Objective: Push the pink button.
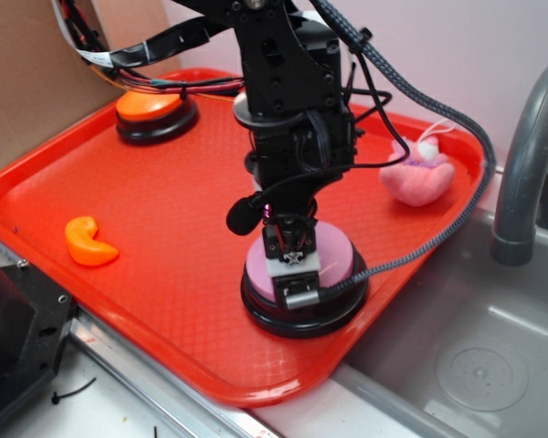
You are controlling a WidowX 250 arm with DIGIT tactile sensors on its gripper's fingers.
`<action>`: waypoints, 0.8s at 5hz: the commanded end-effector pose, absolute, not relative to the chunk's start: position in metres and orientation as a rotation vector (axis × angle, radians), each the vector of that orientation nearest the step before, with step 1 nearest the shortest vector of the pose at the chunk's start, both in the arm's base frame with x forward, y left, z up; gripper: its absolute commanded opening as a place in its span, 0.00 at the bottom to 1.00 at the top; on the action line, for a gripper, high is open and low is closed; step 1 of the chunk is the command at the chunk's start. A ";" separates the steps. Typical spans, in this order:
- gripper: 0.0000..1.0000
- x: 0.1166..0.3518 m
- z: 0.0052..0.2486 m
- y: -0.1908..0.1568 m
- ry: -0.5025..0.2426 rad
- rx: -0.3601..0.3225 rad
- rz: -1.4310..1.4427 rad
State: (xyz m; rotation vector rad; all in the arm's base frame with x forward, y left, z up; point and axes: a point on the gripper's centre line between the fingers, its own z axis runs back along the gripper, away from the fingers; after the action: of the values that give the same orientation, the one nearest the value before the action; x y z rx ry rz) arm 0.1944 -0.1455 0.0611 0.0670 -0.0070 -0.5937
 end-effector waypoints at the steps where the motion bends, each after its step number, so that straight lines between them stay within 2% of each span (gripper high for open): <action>1: 1.00 0.192 0.113 -0.152 -0.120 0.078 -0.530; 2: 1.00 0.192 0.114 -0.153 -0.121 0.078 -0.522; 4: 1.00 0.190 0.069 -0.159 -0.052 0.041 -0.540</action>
State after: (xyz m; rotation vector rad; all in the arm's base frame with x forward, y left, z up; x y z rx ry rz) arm 0.1975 -0.1496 0.0608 0.0550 -0.0151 -0.5428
